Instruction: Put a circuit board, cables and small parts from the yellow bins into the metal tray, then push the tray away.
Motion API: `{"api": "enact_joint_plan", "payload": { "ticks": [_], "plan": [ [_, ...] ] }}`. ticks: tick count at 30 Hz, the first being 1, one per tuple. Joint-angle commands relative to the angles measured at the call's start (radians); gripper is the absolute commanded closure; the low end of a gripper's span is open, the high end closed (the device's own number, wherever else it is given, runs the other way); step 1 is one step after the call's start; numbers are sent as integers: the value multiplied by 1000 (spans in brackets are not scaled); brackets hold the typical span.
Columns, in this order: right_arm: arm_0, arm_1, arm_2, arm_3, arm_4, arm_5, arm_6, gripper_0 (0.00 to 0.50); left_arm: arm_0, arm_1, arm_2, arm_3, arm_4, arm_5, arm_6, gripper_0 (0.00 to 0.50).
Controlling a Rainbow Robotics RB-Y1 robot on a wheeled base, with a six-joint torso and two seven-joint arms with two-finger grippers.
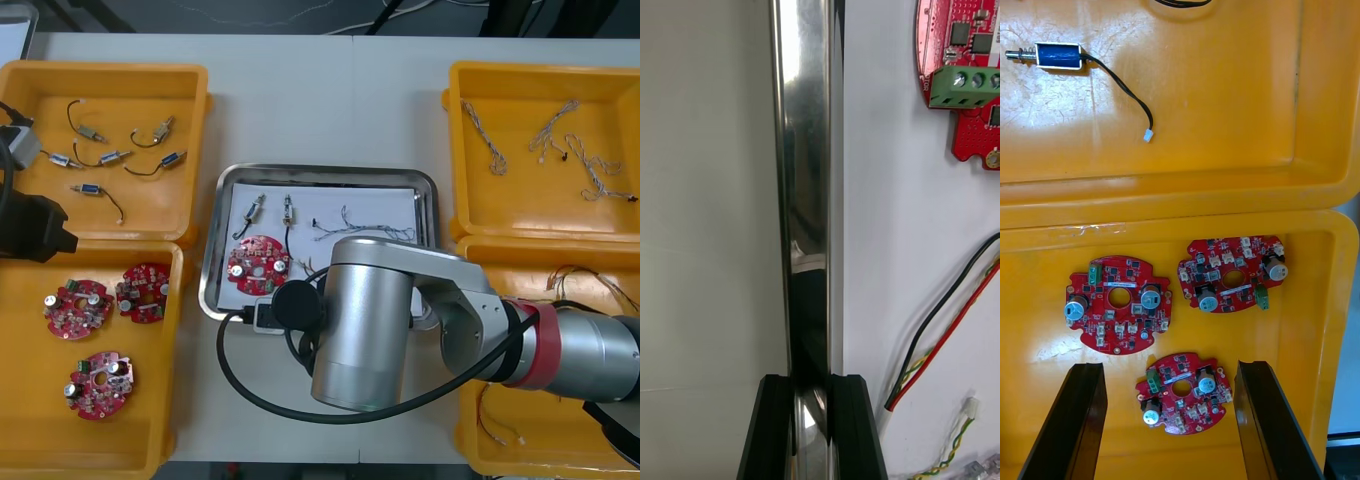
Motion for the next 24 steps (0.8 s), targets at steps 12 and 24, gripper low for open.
{"api": "enact_joint_plan", "payload": {
  "ticks": [12, 24],
  "plan": [
    [-134, -27, 14, 68, -5, -77, 12, 500, 20, 43, 35, -26, -5, -10, -82, 0],
    [-211, -27, 14, 170, 23, -132, 23, 500, 20, 43, 35, -26, -5, -10, -82, 0]
  ]
}}
